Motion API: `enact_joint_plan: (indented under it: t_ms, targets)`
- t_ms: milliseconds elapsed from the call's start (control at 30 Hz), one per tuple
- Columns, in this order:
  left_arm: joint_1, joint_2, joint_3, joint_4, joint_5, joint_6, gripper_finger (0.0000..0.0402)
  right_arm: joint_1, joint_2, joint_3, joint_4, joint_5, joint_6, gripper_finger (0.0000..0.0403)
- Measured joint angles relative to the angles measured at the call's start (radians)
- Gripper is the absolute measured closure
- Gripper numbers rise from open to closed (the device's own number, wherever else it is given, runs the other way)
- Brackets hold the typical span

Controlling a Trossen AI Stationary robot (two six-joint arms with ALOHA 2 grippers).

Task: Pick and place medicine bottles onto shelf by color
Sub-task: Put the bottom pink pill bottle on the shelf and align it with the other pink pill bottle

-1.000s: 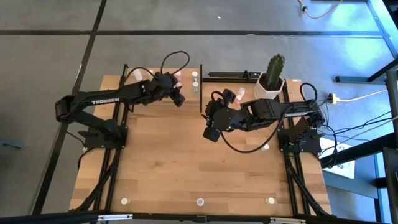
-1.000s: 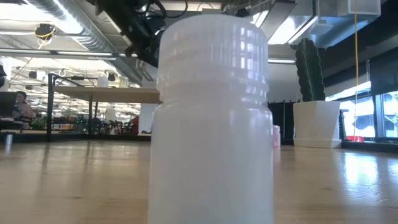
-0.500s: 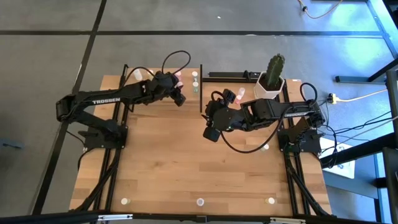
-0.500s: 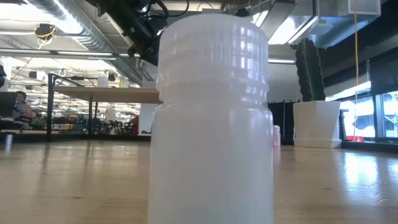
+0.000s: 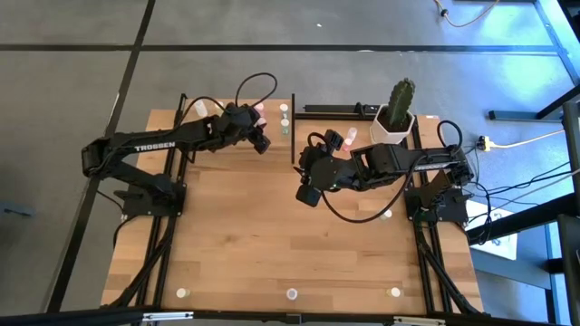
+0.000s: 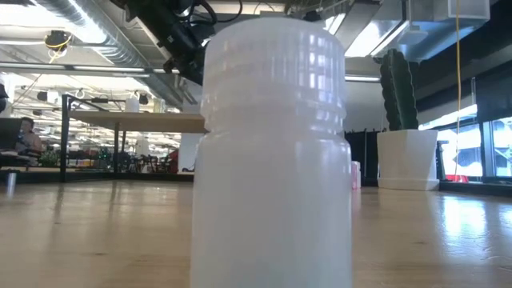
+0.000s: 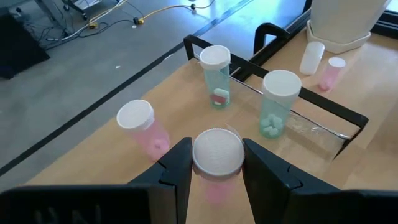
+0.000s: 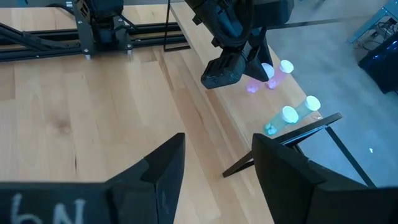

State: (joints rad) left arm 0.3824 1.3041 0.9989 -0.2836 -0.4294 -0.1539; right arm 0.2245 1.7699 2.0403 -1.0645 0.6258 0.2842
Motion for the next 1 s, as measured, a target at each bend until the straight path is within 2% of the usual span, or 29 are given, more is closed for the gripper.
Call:
enact_joint_plan:
  t_ms: [500, 800, 1000]
  targets:
    - [0.001, 0.0, -0.001, -0.023, -0.005, -0.028, 0.0289, 0.0, 0.0, 0.0, 0.0, 0.0, 0.0, 0.0214]
    - [0.006, 0.045, -0.001, -0.006, -0.009, -0.053, 0.0289, 0.0, 0.0, 0.0, 0.0, 0.0, 0.0, 0.0214]
    - [0.006, 0.042, -0.001, -0.006, -0.051, -0.053, 0.0289, 0.0, 0.0, 0.0, 0.0, 0.0, 0.0, 0.0215]
